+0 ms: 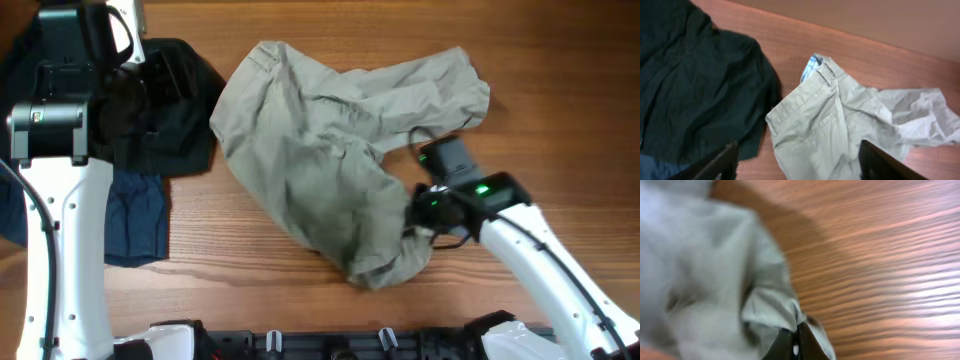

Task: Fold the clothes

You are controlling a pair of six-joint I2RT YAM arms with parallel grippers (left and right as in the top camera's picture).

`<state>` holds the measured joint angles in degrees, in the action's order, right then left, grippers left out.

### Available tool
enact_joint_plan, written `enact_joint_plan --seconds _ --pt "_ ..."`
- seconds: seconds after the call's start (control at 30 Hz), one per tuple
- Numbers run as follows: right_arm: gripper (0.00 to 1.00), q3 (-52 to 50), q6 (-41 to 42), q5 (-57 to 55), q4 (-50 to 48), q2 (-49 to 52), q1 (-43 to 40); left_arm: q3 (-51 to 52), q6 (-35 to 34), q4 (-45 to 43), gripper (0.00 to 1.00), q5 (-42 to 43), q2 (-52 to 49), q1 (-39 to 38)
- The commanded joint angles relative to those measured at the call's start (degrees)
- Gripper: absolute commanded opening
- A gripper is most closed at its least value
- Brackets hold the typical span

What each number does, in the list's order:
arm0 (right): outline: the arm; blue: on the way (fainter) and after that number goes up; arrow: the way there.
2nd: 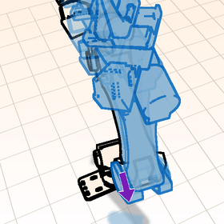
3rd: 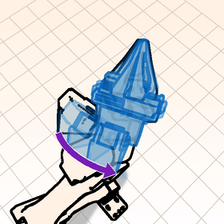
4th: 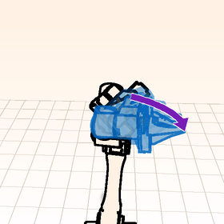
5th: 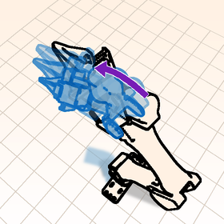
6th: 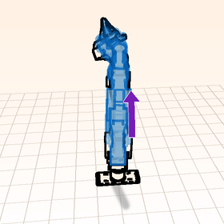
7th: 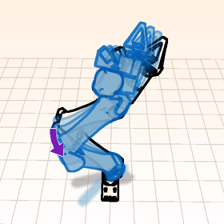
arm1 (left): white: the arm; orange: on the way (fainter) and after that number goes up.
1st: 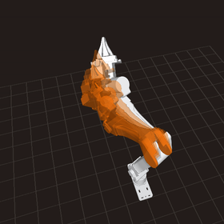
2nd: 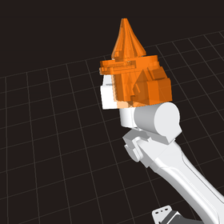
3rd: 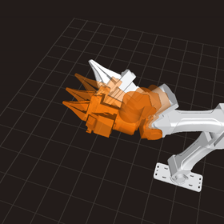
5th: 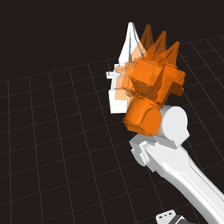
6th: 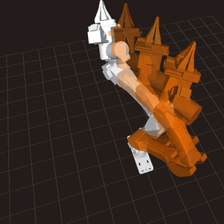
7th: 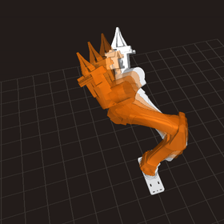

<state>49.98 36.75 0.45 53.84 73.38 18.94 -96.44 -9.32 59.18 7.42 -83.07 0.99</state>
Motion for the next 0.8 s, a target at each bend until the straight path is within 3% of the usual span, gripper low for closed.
enact_joint_plan --seconds 0.0,0.13,0.17,0.27,0.37,0.43,0.5,0.57,0.63,0.73,0.77 --pt "0.04 0.76 -10.19 -1.73 -1.42 0.0 -11.21 -0.2 -0.11 0.74 0.71 0.7 -2.12 0.22" --pt "0.04 0.76 -19.08 2.89 -7.26 0.87 -26.21 -0.17 -0.11 1.75 0.61 0.68 -4.63 0.02" --pt "0.04 0.76 -21.64 6.1 -10.23 1.97 -30.03 -0.15 -0.11 2.23 0.54 0.7 -5.46 0.02" --pt "0.04 0.76 -24.87 9.66 -15.87 6.08 -33.64 -0.15 -0.09 4.42 0.4 0.66 -6.73 0.02" --pt "0.05 2.58 -26.05 14.82 -17.68 11.37 -34.4 -0.15 -0.09 8.5 0.19 0.68 -8.26 0.02" --pt "0.69 7.56 -26.25 19.41 -11.98 12.46 -34.38 0.2 -0.11 12.7 0.14 0.7 -9.49 -0.63" --pt "0.82 13.92 -28.74 21.07 -2.89 11.82 -34.32 3.5 -0.07 14.36 0.14 0.7 -9.97 -2.12" --pt "0.88 16.76 -34.07 25.97 5.38 10.58 -34.23 11.74 0.15 10.14 0.18 0.96 -9.97 -3.41" --pt "0.89 16.72 -37.9 29.55 10.91 10.38 -34.23 20.74 4.31 2.82 0.26 7.54 -9.97 -3.48" --pt "0.9 16.61 -41.33 32.96 14.84 10.38 -33.94 32.81 9.42 -10.71 0.52 14.71 -10.05 -3.45" --pt "0.9 16.37 -41.33 32.96 14.84 10.36 -33.44 35.21 9.79 -14.14 0.55 14.67 -10.19 -3.45"
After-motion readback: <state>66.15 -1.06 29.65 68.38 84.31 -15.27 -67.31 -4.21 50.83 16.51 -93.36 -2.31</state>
